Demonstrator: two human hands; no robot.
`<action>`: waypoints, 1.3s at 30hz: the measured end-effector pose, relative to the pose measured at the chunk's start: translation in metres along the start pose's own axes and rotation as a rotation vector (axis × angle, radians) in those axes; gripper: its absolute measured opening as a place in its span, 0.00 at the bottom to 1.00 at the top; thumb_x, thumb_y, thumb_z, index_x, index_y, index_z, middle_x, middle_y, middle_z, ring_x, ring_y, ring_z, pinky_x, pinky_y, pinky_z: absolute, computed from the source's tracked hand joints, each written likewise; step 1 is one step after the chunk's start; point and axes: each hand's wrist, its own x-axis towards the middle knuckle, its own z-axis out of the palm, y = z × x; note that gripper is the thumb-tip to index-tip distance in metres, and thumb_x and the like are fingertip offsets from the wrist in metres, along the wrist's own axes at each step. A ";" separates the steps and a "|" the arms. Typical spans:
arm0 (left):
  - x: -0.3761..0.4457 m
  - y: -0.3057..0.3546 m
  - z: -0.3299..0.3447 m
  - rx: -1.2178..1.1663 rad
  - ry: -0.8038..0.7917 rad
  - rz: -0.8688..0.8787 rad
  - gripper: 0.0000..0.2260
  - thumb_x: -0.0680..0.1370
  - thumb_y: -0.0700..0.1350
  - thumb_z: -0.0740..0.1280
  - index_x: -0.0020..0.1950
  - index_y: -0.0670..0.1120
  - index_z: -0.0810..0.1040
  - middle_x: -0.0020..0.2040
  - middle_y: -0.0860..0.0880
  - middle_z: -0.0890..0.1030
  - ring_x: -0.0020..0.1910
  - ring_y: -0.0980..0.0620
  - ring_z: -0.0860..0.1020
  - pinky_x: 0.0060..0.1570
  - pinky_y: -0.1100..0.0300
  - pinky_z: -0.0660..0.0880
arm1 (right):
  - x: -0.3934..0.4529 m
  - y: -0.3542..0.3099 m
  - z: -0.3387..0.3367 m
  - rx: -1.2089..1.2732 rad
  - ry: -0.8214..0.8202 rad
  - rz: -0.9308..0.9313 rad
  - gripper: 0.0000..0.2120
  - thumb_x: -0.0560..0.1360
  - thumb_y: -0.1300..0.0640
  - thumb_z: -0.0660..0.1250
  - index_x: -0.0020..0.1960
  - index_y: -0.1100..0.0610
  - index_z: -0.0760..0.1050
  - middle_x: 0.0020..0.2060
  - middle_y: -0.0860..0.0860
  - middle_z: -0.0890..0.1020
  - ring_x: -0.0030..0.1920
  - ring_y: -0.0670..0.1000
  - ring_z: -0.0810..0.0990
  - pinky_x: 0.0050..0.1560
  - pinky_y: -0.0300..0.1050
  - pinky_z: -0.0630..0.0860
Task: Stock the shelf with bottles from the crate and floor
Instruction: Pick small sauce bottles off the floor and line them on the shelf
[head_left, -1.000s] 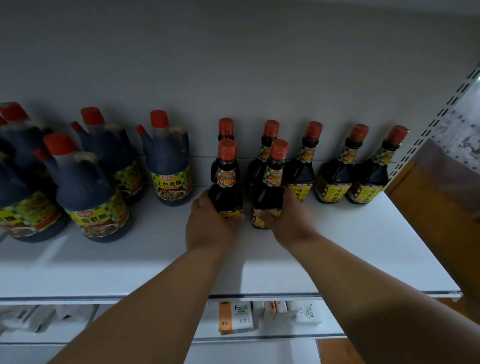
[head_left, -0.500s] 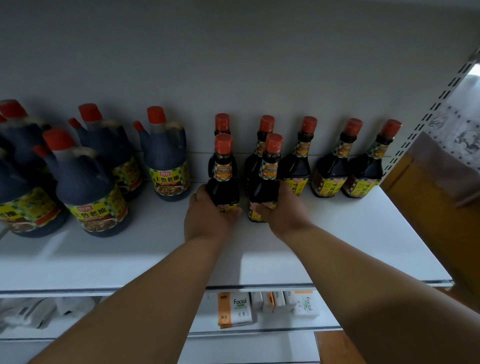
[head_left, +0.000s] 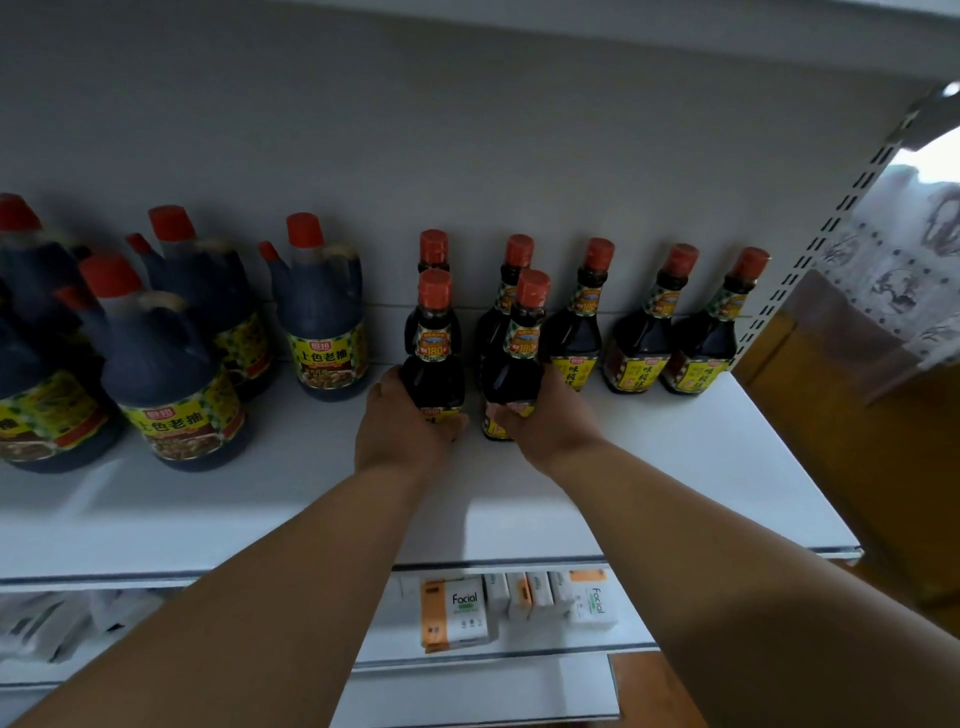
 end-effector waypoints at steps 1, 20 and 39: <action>0.000 0.000 0.000 -0.001 -0.005 -0.004 0.38 0.66 0.52 0.79 0.71 0.45 0.67 0.67 0.45 0.74 0.63 0.43 0.75 0.60 0.50 0.74 | -0.001 -0.001 -0.001 -0.019 -0.003 0.015 0.34 0.72 0.43 0.72 0.72 0.54 0.63 0.66 0.53 0.76 0.64 0.58 0.76 0.57 0.48 0.75; -0.127 0.000 -0.037 0.394 0.222 0.116 0.30 0.75 0.53 0.70 0.73 0.45 0.65 0.67 0.44 0.71 0.64 0.44 0.72 0.60 0.50 0.72 | -0.090 -0.023 -0.026 -0.255 -0.100 -0.248 0.25 0.80 0.45 0.61 0.72 0.57 0.64 0.65 0.58 0.73 0.61 0.60 0.75 0.47 0.47 0.70; -0.448 -0.209 -0.315 0.723 0.476 -0.351 0.20 0.76 0.54 0.68 0.66 0.51 0.71 0.58 0.50 0.74 0.57 0.49 0.75 0.52 0.55 0.75 | -0.419 -0.211 0.184 -0.256 -0.522 -1.019 0.19 0.79 0.46 0.63 0.65 0.56 0.68 0.60 0.56 0.74 0.60 0.58 0.75 0.54 0.51 0.73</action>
